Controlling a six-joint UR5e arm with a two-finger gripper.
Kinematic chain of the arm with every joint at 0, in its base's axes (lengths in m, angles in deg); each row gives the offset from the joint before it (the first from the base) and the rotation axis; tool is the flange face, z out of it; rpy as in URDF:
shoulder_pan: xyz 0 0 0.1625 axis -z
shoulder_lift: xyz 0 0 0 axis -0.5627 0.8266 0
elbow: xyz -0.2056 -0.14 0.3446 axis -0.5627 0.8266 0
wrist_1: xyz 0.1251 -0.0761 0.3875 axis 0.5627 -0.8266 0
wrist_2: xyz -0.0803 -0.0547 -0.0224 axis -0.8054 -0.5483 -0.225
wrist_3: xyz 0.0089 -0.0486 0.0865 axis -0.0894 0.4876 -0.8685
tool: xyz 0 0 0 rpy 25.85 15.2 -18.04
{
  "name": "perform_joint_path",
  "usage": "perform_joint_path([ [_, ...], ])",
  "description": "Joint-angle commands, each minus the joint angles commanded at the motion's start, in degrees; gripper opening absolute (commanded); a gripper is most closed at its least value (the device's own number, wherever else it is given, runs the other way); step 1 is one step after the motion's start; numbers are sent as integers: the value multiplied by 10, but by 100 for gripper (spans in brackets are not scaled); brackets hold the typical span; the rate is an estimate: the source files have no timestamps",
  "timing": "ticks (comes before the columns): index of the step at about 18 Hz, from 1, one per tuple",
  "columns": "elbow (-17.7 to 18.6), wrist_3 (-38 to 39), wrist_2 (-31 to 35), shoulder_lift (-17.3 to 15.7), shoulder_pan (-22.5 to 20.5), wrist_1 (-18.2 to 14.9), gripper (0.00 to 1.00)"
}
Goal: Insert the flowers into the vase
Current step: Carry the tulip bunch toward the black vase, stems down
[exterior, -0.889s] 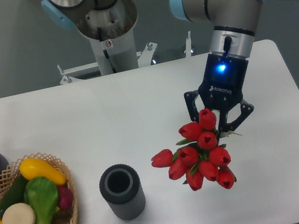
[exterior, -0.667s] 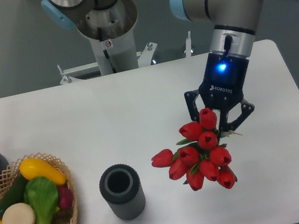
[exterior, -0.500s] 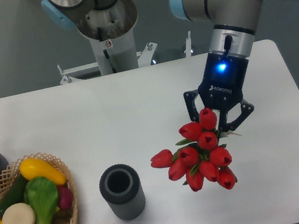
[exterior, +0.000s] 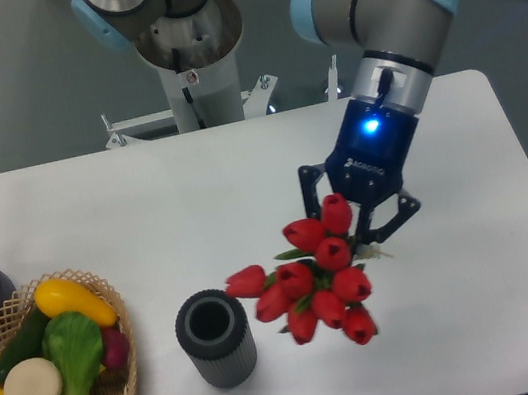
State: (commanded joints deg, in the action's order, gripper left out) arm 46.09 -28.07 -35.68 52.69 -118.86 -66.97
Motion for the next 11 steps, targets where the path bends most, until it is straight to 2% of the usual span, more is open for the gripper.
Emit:
perform_joint_path([
  [2, 2, -1, -60, 3, 0, 0, 33],
  [5, 9, -6, -92, 2, 2, 1, 33],
  [11, 16, -53, -214, 7, 22, 4, 33],
])
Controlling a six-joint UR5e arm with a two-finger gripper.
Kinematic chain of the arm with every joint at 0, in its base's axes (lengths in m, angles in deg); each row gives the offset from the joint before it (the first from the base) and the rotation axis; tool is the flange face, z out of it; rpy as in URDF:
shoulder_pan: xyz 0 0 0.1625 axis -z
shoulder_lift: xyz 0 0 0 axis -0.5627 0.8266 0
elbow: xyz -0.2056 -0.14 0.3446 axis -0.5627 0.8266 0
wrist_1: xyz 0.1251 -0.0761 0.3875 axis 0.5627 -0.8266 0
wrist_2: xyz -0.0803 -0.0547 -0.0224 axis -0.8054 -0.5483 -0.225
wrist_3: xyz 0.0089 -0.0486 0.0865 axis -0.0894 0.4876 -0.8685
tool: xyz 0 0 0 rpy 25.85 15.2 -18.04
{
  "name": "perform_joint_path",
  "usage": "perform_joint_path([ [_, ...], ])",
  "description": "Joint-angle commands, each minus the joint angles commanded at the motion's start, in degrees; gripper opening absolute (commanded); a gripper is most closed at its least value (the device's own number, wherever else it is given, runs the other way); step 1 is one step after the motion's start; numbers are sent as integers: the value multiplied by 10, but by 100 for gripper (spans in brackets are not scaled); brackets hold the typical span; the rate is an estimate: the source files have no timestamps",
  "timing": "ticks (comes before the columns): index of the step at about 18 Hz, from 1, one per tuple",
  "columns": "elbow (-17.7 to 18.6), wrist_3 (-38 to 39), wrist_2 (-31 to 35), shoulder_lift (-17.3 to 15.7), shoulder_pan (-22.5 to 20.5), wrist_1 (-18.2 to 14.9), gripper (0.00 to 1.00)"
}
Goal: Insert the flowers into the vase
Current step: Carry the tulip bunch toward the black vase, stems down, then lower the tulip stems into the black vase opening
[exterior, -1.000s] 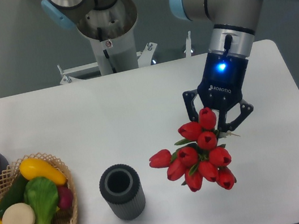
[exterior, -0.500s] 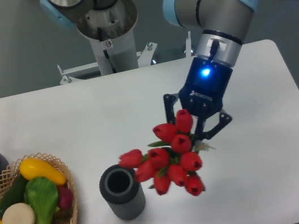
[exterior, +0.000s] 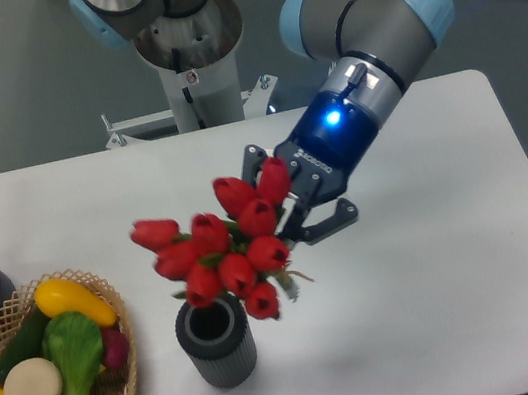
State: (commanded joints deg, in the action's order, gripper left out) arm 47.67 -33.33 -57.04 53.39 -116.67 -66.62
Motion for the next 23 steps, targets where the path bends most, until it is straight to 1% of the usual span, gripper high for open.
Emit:
perform_joint_path([
  [1, 0, -10, -19, 1, 2, 0, 33],
  [2, 0, -18, -25, 6, 4, 0, 33],
  [4, 2, -40, -26, 17, 28, 0, 33],
  [9, 11, -45, -27, 18, 40, 0, 33],
  [11, 26, -46, -27, 15, 45, 0, 33],
  [19, 50, -45, -27, 2, 46, 0, 33],
  [21, 51, -39, -27, -9, 47, 0, 33],
  [23, 61, -39, -28, -24, 47, -1, 33],
])
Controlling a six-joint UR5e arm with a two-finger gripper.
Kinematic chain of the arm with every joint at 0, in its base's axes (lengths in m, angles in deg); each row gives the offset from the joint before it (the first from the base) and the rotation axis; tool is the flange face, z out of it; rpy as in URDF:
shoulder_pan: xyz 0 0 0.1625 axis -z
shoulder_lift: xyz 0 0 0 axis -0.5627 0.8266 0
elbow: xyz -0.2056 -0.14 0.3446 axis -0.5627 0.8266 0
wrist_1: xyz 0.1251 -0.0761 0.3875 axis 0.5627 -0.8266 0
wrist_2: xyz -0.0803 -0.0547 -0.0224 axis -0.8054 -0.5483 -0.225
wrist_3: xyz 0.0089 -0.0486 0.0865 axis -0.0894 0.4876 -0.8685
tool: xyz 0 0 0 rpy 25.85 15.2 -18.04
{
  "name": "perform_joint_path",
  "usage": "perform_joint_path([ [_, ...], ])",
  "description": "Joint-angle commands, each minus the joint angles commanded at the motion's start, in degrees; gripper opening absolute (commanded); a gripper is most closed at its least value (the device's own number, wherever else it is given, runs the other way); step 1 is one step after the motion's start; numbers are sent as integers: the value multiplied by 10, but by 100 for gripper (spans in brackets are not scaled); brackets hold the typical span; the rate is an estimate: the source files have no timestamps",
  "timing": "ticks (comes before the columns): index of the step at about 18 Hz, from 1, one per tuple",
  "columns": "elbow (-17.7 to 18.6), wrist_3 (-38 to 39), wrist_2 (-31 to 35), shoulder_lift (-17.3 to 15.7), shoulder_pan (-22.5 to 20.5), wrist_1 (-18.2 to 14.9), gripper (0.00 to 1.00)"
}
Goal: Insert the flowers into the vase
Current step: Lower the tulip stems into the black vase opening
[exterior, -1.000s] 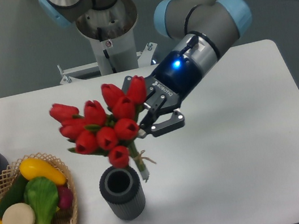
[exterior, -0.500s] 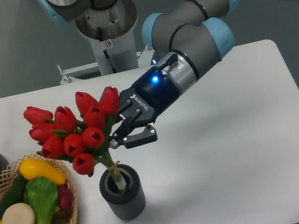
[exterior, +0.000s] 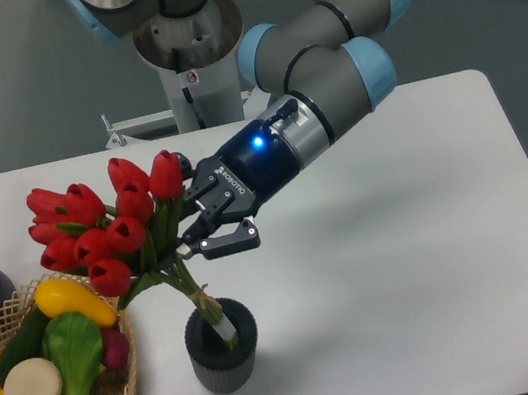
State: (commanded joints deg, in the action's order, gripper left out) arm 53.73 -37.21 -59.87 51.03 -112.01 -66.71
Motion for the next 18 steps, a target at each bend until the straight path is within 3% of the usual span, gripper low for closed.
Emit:
perform_joint_path([
  [5, 1, 11, -1, -19, 4, 0, 33],
  [18, -21, 12, 2, 13, 8, -2, 33],
])
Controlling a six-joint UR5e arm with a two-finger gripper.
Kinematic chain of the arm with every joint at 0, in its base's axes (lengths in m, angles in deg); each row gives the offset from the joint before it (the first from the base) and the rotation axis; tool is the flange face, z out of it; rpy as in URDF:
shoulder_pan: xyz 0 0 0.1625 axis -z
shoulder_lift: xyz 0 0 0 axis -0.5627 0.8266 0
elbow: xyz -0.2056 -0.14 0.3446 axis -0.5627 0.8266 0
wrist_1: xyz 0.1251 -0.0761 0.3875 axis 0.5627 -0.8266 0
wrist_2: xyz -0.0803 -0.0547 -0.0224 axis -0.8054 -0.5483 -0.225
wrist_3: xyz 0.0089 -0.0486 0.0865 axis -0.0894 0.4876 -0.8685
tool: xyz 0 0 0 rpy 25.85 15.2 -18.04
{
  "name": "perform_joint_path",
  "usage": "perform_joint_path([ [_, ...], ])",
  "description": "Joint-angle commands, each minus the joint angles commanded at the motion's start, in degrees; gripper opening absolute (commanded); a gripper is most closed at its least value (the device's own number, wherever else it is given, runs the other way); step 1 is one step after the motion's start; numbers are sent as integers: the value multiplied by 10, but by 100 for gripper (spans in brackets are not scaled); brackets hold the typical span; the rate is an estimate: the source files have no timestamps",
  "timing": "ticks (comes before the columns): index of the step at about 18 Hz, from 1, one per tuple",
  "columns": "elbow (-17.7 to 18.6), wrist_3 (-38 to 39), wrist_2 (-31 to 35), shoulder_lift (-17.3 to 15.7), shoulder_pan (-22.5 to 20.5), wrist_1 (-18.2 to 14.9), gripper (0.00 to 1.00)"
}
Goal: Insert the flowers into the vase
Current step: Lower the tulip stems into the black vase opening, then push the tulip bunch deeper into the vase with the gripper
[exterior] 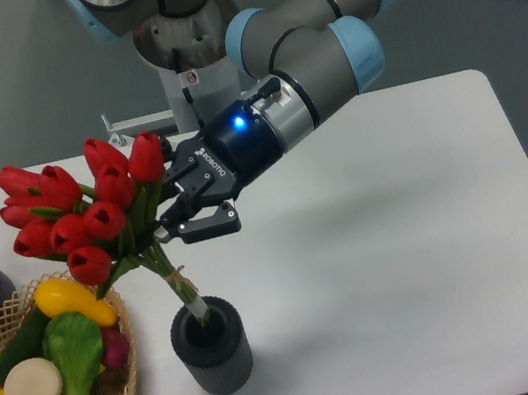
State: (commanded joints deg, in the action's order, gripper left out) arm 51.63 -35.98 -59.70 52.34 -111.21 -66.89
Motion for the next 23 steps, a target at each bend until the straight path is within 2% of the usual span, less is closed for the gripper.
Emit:
perform_joint_path([
  [17, 0, -3, 1, 33, 0, 1, 33],
  [23, -2, -4, 4, 60, 1, 1, 33],
])
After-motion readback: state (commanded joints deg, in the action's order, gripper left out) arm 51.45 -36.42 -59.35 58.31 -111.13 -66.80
